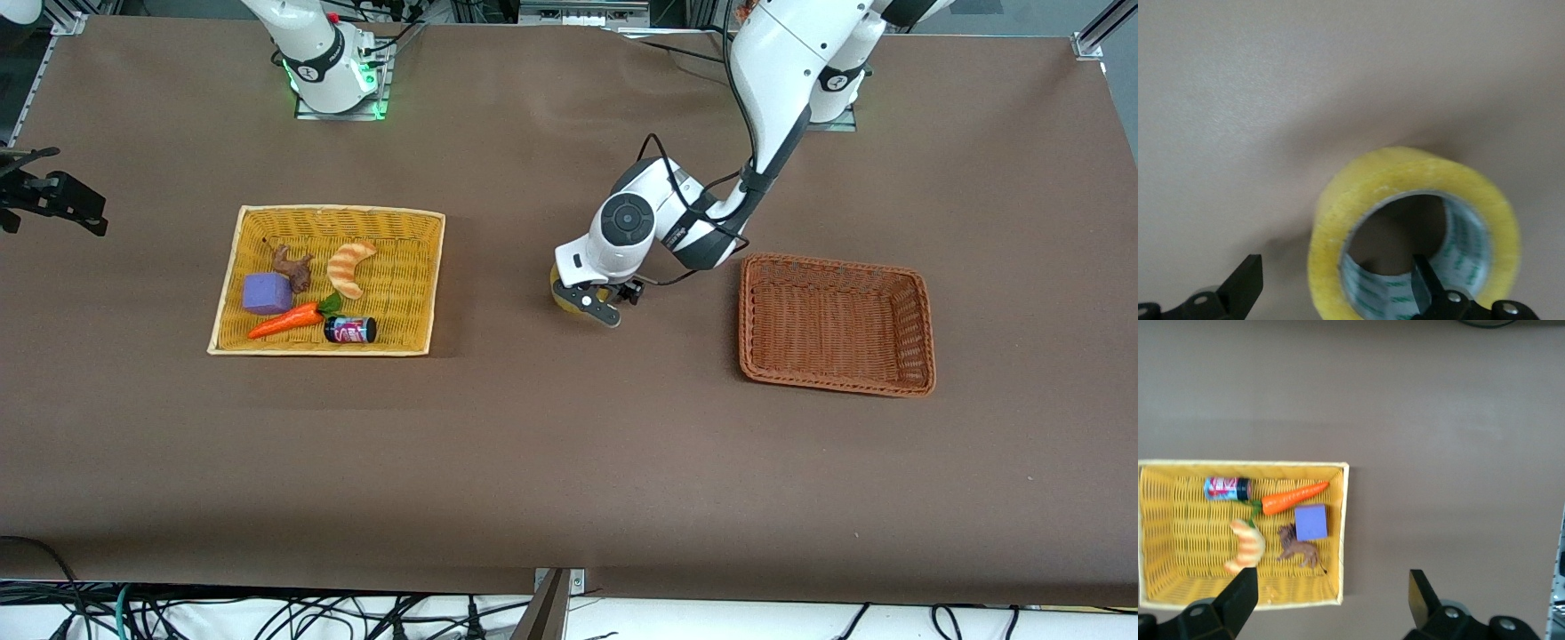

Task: Transfer tape with both arms
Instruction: 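Grasp the tape roll with the left gripper and lift it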

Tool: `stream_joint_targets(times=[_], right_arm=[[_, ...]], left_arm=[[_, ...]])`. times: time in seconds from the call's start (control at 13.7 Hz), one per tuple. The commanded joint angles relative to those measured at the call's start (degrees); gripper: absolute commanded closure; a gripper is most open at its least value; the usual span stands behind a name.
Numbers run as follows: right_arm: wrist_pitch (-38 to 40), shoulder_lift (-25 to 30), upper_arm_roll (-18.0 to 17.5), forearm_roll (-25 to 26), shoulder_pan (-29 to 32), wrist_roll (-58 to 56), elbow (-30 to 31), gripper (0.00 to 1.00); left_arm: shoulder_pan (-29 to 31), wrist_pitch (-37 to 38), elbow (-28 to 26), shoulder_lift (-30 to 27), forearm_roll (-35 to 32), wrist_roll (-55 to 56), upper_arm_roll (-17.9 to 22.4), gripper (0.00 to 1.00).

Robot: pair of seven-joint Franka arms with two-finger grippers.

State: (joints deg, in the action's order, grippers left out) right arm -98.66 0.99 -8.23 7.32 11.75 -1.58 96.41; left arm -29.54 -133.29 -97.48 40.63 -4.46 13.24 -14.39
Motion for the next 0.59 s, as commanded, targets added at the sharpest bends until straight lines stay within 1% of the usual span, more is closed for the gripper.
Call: stream_joint_targets(times=[0.0,0.07,0.15,0.22,0.37,0.44,0.51], right_arm=[[-2.68,2.17,-1.69,-0.12,0.2,4.04,3.08,0.0],[-2.86,3.31,-2.4,-0.12,0.2,4.3,3.08,0.0],[-2.34,3.49,-2.67,-0.12,0.2,3.96,3.08,0.0],[-1.72,3.84,-2.67,-0.46,0.29,3.87,2.82,0.0],[-0.23,4.98,-2.06,-6.06,0.29,3.78,2.73,0.0],[0.47,4.99,-1.97,-6.44,0.2,3.69,2.64,0.0],[0.66,4.99,-0.84,-6.97,0.12,3.78,2.73,0.0]], left_arm=[[-1.3,-0.21,0.8,0.94,-3.45,1.52,0.33,0.71],[-1.13,-0.13,0.8,0.85,-3.45,1.7,0.33,0.92],[-0.96,-0.04,0.88,0.76,-3.45,1.7,0.33,1.0],[-0.87,0.05,0.97,0.68,-3.45,1.7,0.33,1.0],[-0.25,0.49,1.06,-0.11,-3.45,1.0,0.33,1.0],[0.27,1.01,0.89,-1.16,-3.45,1.61,0.33,1.0],[1.06,3.19,0.45,-2.65,-3.63,0.74,0.33,1.0]])
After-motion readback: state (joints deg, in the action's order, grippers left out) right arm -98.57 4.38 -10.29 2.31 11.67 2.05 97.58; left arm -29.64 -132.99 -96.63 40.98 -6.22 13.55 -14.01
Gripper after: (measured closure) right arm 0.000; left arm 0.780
